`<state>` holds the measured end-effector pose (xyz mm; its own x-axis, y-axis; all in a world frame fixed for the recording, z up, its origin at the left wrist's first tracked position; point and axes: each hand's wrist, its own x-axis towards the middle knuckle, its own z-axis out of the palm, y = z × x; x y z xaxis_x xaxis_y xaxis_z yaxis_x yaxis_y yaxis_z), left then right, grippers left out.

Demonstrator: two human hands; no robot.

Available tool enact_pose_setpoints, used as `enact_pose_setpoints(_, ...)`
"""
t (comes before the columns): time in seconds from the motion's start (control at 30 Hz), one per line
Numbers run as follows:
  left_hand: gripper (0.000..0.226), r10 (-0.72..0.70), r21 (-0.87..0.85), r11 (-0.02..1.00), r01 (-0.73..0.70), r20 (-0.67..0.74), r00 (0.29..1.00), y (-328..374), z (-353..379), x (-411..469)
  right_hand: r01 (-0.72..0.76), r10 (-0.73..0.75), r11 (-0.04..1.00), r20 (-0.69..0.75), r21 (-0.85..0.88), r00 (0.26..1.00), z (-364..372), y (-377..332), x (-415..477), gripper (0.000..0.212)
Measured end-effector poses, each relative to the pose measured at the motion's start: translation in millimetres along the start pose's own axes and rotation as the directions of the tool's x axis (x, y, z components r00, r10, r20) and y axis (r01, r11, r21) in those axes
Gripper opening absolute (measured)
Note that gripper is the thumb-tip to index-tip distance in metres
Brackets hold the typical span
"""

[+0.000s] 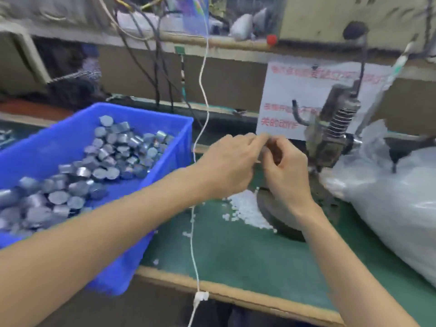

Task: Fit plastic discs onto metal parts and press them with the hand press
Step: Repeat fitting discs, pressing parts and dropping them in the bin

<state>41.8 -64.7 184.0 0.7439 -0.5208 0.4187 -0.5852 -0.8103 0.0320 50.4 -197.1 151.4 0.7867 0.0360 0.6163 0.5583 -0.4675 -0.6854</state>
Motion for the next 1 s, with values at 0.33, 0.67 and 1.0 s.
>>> enact_pose_setpoints(0.33,0.036,-0.358,-0.085,0.927,0.364,0.083,0.930,-129,-41,-116,0.268,-0.286,0.958,0.415,0.102,0.864,156,-76,19,0.011)
enact_pose_setpoints(0.67,0.045,-0.323,0.136,0.855,0.501,0.895,0.308,-155,-15,-164,0.545,-0.024,0.796,0.887,-0.262,0.461,205,-90,11,0.029)
enact_pose_setpoints(1.0,0.016,-0.319,0.103,0.856,0.507,0.877,0.359,-142,-21,-161,0.340,-0.204,0.940,0.737,-0.038,0.645,189,-87,2,0.020)
